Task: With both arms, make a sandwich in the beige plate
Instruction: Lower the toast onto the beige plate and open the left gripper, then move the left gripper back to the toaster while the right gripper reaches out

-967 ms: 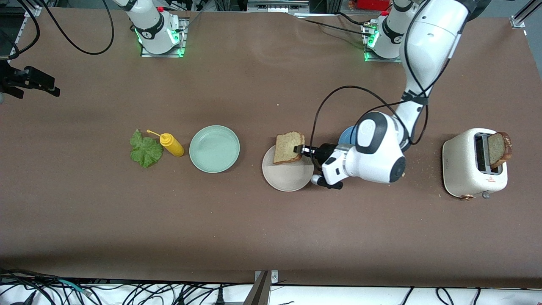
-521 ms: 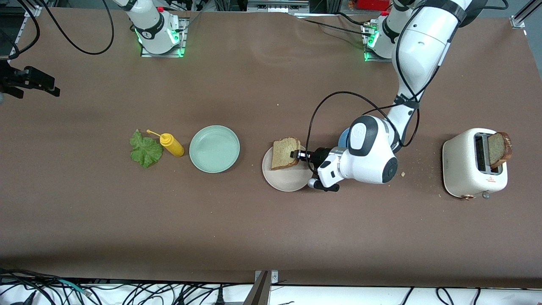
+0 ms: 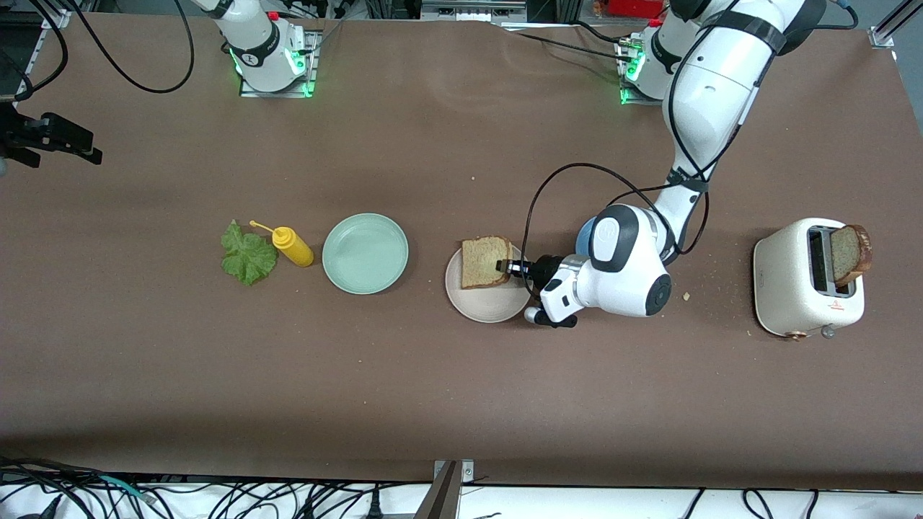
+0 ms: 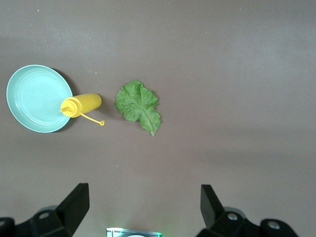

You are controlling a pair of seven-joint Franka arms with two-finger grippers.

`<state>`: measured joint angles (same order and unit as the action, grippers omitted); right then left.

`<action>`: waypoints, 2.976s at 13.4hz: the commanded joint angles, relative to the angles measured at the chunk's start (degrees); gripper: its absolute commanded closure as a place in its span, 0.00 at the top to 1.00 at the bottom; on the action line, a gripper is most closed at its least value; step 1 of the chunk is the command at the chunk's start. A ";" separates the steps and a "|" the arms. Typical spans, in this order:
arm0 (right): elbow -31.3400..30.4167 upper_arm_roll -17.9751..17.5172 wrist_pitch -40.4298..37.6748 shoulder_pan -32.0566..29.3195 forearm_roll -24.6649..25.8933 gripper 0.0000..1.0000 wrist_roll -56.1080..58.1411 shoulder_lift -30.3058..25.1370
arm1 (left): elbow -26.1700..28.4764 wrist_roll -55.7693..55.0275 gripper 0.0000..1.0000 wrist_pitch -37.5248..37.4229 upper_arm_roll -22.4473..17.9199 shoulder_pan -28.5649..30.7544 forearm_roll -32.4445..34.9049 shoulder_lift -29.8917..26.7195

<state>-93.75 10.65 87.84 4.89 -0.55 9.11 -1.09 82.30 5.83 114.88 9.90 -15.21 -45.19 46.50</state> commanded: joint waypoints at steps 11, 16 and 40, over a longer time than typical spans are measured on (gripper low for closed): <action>1.37 0.25 -1.35 0.30 0.46 1.00 0.03 0.47 | -1.52 -0.11 1.00 -0.10 -1.72 2.55 2.80 0.35; 1.29 -0.01 -1.27 0.38 0.90 1.00 -0.14 0.38 | -1.35 -0.47 1.00 -0.97 -4.53 4.22 10.97 -2.45; -16.20 5.51 18.86 -0.58 -23.41 0.99 55.01 9.07 | -1.52 -2.93 1.00 -23.56 -6.12 16.87 54.67 -26.27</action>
<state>-109.42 15.18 105.83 4.58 -19.01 57.60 6.39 80.30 3.16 92.96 3.30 0.97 6.99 22.90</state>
